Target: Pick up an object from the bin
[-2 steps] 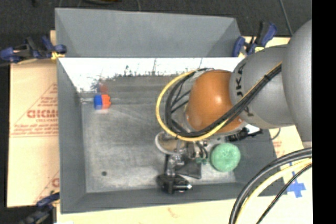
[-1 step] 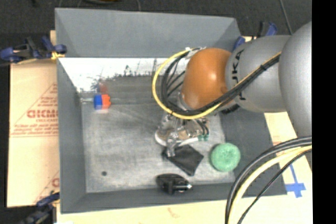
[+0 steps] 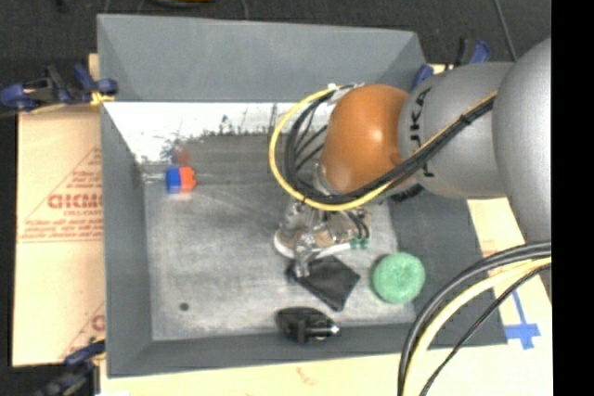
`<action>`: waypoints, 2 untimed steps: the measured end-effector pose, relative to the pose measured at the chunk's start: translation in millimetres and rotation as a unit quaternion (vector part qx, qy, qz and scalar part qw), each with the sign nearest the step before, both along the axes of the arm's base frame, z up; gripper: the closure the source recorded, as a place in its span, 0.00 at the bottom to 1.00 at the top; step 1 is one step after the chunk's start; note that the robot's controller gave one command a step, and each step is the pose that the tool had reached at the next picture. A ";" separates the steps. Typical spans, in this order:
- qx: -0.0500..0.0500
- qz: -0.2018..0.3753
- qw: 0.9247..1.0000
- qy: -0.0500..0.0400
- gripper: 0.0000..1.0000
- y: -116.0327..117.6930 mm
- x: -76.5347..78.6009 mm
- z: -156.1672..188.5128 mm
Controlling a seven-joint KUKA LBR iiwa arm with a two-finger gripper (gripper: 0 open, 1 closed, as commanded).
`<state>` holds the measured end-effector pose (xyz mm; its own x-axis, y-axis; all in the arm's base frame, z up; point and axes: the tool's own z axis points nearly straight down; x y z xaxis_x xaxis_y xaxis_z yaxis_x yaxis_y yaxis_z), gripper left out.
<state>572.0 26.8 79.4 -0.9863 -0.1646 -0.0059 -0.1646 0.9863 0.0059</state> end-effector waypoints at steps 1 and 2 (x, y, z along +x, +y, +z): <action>-0.002 -0.001 1.000 -0.001 1.00 -3.2 -5.7 44.4; -0.003 -0.006 1.000 0.001 1.00 0.7 -3.7 79.5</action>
Offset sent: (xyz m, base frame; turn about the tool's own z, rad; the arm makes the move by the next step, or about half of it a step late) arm -0.0038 0.0021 0.0815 0.0133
